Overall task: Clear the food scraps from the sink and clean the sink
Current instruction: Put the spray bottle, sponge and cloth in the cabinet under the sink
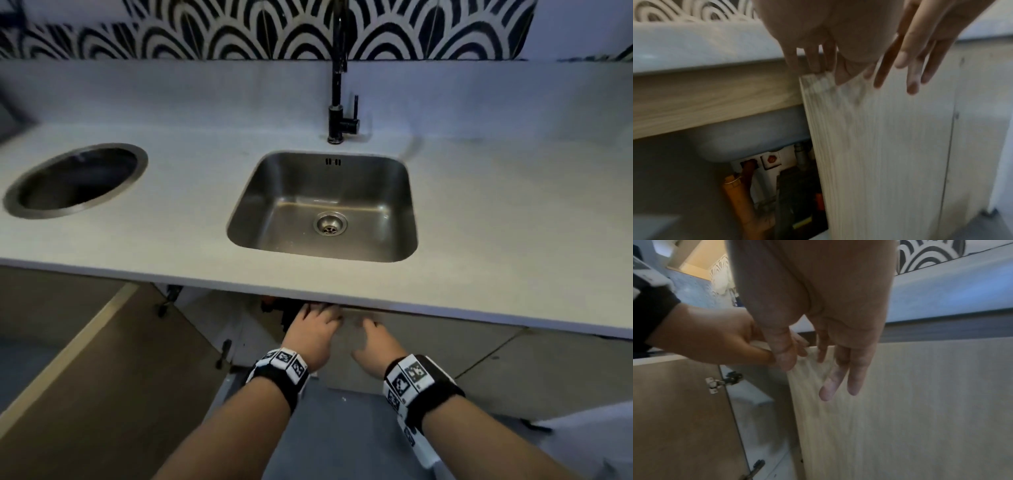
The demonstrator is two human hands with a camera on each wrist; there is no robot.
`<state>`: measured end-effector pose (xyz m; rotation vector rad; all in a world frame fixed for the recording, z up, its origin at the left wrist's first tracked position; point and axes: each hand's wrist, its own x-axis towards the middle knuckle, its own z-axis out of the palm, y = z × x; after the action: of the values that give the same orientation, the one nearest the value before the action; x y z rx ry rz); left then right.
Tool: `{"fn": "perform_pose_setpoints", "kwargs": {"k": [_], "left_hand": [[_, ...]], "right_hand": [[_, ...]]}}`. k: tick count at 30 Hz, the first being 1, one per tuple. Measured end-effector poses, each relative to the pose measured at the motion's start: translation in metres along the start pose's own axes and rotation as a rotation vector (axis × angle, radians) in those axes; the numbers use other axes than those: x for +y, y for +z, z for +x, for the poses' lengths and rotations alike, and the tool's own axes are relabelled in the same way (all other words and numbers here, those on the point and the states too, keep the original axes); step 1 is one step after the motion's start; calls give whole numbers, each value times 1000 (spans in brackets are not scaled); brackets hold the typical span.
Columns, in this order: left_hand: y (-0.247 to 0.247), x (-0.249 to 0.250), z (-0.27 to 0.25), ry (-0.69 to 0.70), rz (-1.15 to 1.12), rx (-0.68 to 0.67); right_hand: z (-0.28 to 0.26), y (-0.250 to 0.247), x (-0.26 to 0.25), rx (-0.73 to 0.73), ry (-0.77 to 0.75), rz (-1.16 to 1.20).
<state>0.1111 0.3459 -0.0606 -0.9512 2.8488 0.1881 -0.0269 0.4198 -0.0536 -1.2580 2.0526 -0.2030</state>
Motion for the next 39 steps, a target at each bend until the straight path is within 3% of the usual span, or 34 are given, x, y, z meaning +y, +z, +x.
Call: {"fn": "perform_pose_setpoints", "kwargs": {"k": [6,9,14,21,25,29,32,39], "left_hand": [[-19,-57,-64,-511,-276,391],[-35,-104,-105,-709,-313,483],[-43,-178,-162,-1028,-280,368],[-19,-274,-224,-1353,-369,-3],[6,-300,-244,-1387,-379,-178],[17,-304,-251,-1280,-365,-143],[14,-303,-246,-1231,-389,-190],[-4,-254,-214,-1079,-513,-261]], "right_hand": [[-17,20,-62,-134,-226,-50],[-22,35,-101,-181,-315,-67],[-28,63,-170,-192,-418,-131],[-13,101,-245,-215,-454,-163],[-2,119,-266,-226,-447,-184],[4,128,-272,-248,-437,-208],[2,127,-273,-257,-413,-210],[-5,129,-254,-274,-338,-241]]}}
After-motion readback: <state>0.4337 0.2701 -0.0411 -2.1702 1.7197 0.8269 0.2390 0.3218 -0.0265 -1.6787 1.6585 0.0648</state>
